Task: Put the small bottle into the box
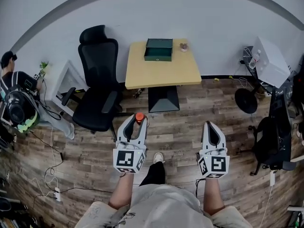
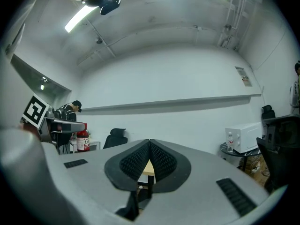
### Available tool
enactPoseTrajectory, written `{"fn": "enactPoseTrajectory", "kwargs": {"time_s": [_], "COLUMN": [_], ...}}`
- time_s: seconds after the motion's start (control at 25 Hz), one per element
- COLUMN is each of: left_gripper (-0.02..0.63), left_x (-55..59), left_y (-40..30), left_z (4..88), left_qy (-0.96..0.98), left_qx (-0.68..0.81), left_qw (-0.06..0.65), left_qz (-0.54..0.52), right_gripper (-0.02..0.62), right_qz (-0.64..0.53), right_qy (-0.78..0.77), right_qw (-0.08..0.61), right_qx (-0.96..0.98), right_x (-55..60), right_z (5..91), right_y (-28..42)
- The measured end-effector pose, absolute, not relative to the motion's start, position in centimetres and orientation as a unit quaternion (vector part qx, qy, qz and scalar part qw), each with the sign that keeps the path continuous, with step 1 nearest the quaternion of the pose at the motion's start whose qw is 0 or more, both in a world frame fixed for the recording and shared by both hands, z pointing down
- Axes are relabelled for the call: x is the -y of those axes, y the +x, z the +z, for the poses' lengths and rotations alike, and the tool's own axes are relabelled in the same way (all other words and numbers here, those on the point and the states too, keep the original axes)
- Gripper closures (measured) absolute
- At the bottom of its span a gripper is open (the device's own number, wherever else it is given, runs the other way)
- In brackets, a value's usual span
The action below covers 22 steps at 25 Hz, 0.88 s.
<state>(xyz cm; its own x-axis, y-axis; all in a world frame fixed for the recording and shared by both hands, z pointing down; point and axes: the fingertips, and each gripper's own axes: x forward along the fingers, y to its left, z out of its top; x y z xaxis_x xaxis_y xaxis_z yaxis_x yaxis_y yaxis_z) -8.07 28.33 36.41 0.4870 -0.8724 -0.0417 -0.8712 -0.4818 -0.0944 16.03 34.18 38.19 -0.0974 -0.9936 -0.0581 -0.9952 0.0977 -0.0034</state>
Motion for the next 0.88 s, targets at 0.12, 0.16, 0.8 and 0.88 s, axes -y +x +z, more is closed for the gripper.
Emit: {"fn": "enactPoseTrajectory", "kwargs": {"time_s": [0.12,0.16,0.8,0.88], "left_gripper": [0.471,0.471,0.471,0.471], "left_x": [-24.9,-23.7,-6.0,-4.2], "left_y": [-8.1,-8.1,-12.8,-13.5], "left_z": [36.2,36.1,36.4,36.5], "left_qy": [-0.863,-0.864,-0.865,-0.864], "left_qx": [-0.503,-0.501,-0.501,-0.502], "left_qw": [0.051,0.051,0.031,0.029], "left_qz": [-0.003,-0.003,-0.003,-0.001], "right_gripper": [0.580,0.580,0.580,0.580], "right_qz": [0.024,0.025,0.024,0.026], "right_qy": [-0.674,-0.675,-0.664,-0.662], "right_qw": [0.021,0.020,-0.016,-0.021], "right_qx": [-0.738,-0.737,-0.747,-0.748], "right_x": [-31.0,-29.8,-12.0,-10.2], "right_z": [37.7,37.4,36.7,36.8], "right_y": [15.9,15.9,10.2,9.4]}}
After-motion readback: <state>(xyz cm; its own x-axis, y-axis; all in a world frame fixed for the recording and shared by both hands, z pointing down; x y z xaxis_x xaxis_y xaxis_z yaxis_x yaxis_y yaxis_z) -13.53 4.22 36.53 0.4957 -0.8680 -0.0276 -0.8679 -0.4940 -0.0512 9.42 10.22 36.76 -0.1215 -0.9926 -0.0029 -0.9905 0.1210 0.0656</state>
